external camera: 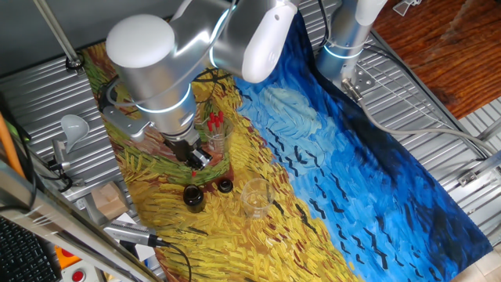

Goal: Transfer liquid using a dropper

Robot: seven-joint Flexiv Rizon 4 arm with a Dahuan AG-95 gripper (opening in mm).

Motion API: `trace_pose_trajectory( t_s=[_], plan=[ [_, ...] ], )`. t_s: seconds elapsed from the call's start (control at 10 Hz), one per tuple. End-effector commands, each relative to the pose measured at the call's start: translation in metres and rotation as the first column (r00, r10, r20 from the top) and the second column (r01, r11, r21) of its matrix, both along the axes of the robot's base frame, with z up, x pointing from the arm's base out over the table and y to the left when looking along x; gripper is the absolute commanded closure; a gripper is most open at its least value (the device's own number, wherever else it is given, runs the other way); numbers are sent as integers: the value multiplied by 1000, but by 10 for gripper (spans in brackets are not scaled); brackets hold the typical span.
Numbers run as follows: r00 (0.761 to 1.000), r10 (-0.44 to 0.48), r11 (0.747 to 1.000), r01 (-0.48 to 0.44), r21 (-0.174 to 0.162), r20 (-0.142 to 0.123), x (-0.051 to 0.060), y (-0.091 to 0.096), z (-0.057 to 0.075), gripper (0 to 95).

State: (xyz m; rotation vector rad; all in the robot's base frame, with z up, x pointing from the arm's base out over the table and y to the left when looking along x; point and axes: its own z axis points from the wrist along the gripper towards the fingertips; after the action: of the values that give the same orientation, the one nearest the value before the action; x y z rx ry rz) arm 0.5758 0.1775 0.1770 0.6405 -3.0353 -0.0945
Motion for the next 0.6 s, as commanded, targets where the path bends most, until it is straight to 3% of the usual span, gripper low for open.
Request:
trace_pose_trajectory(
  t_s=[0.1,0.6],
  plan=[
    [1000,3,1000,-3,6,3,3,-1,-6,950],
    [1000,4,1000,-4,8,2,8,1,-19,950]
  ],
)
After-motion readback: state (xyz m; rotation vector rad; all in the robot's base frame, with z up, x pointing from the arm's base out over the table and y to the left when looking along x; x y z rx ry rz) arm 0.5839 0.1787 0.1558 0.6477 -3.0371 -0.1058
